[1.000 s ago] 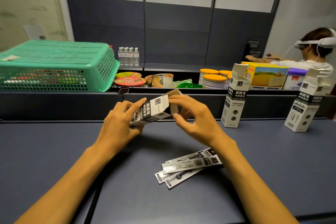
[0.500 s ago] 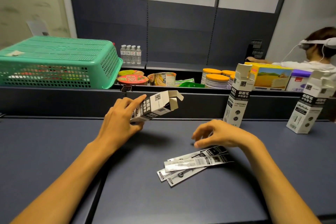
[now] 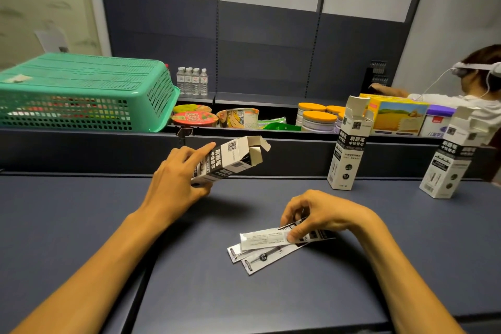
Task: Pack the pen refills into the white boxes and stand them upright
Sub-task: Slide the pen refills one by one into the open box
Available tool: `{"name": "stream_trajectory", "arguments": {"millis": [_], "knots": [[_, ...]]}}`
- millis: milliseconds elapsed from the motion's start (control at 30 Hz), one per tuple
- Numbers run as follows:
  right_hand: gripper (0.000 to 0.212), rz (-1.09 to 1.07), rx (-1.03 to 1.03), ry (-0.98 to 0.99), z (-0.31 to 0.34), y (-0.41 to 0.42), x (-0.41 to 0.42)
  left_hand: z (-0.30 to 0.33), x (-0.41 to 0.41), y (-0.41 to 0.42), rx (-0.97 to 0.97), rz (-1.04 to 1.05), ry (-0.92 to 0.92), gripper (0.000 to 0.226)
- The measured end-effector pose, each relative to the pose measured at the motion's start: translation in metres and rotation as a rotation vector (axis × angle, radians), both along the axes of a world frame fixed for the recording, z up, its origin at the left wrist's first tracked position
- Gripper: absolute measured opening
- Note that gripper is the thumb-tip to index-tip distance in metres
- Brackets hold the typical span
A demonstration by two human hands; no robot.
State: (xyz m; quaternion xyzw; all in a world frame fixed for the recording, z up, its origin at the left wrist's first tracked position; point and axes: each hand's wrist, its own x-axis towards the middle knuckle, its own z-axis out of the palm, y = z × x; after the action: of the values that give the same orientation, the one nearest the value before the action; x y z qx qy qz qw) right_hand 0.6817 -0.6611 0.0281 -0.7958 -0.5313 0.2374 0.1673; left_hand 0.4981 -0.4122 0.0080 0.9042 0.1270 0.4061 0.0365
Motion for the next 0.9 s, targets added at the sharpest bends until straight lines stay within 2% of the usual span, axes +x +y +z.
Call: {"name": "stream_trajectory", "arguments": {"millis": [567,700,900], "knots": [[0.011,0.031,0.103,0.009,0.005,-0.003,-0.001,0.000,0.000,0.000,-0.006,-0.002,0.002,0.086],[0.011,0.010,0.246,0.000,0.008,-0.004,-0.001,0.000,0.000,0.000,-0.012,-0.003,-0.004,0.086],[0.014,-0.090,0.622,-0.050,0.012,-0.005,0.001,0.001,0.000,0.001,-0.017,0.014,-0.008,0.086]]}}
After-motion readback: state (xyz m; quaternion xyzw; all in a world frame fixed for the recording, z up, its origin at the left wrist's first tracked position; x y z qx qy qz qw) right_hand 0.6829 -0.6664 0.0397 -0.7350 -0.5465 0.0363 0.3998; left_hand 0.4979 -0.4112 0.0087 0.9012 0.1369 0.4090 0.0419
